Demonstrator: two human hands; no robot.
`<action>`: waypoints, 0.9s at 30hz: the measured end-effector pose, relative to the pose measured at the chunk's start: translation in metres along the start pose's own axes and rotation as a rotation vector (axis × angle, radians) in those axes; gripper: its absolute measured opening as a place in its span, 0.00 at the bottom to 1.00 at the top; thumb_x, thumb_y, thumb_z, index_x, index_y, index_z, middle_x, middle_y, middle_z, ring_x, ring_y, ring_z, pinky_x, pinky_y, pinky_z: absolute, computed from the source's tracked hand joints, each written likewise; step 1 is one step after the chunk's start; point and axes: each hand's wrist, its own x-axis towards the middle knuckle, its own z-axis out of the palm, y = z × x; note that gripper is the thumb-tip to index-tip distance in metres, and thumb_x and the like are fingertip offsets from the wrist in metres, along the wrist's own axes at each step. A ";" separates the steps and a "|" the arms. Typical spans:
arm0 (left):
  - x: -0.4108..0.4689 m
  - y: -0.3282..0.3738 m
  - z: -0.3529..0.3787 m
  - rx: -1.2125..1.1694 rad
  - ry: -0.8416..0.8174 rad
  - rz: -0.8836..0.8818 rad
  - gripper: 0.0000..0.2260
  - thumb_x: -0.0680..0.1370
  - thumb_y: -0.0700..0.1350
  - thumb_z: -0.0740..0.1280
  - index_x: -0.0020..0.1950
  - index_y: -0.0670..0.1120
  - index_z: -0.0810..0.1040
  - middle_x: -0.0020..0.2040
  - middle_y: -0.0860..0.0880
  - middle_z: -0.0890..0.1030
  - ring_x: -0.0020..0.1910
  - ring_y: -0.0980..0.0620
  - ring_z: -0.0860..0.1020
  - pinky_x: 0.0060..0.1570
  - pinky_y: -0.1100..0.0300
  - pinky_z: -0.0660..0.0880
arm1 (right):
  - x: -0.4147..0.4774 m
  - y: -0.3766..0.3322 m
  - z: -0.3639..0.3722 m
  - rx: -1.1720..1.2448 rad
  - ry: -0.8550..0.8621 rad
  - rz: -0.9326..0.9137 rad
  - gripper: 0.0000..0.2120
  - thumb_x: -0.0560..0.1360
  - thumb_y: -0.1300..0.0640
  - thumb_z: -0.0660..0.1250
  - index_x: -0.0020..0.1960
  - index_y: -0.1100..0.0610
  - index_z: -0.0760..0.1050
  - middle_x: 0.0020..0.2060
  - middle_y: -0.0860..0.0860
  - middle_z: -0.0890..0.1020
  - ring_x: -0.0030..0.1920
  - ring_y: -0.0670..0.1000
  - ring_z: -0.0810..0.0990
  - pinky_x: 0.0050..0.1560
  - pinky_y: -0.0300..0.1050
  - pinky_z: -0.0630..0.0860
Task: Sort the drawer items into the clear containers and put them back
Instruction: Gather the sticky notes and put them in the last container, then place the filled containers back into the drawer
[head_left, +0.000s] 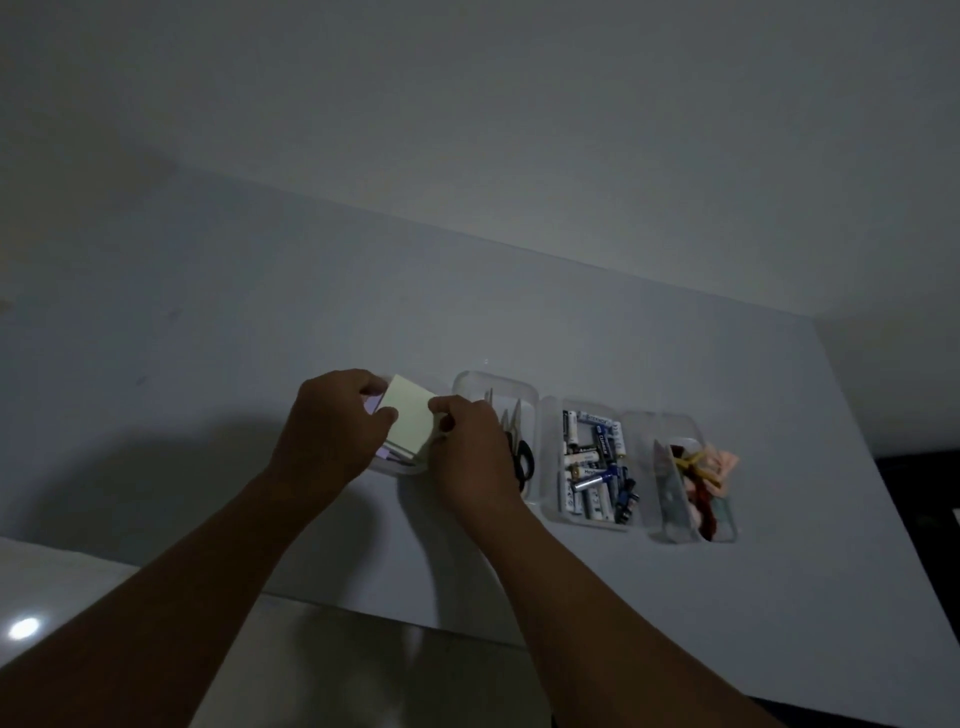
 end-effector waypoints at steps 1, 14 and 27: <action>-0.002 0.002 0.000 -0.007 0.007 -0.007 0.13 0.70 0.38 0.77 0.53 0.36 0.85 0.50 0.39 0.86 0.46 0.40 0.84 0.49 0.59 0.75 | -0.001 0.001 -0.002 0.015 0.000 0.002 0.23 0.74 0.70 0.63 0.67 0.58 0.76 0.60 0.59 0.76 0.60 0.57 0.77 0.62 0.45 0.73; -0.040 0.068 0.032 -0.033 0.088 0.101 0.11 0.69 0.43 0.72 0.48 0.39 0.83 0.46 0.43 0.84 0.48 0.41 0.82 0.56 0.48 0.76 | -0.035 0.052 -0.062 0.119 0.059 -0.027 0.21 0.76 0.68 0.63 0.65 0.54 0.78 0.58 0.53 0.78 0.57 0.50 0.78 0.56 0.36 0.70; -0.109 0.229 0.120 -0.202 -0.101 -0.088 0.09 0.76 0.42 0.72 0.55 0.46 0.82 0.47 0.49 0.83 0.45 0.55 0.79 0.41 0.78 0.67 | -0.082 0.181 -0.216 -0.001 0.269 0.012 0.17 0.75 0.62 0.66 0.62 0.50 0.77 0.56 0.53 0.75 0.58 0.56 0.75 0.53 0.43 0.70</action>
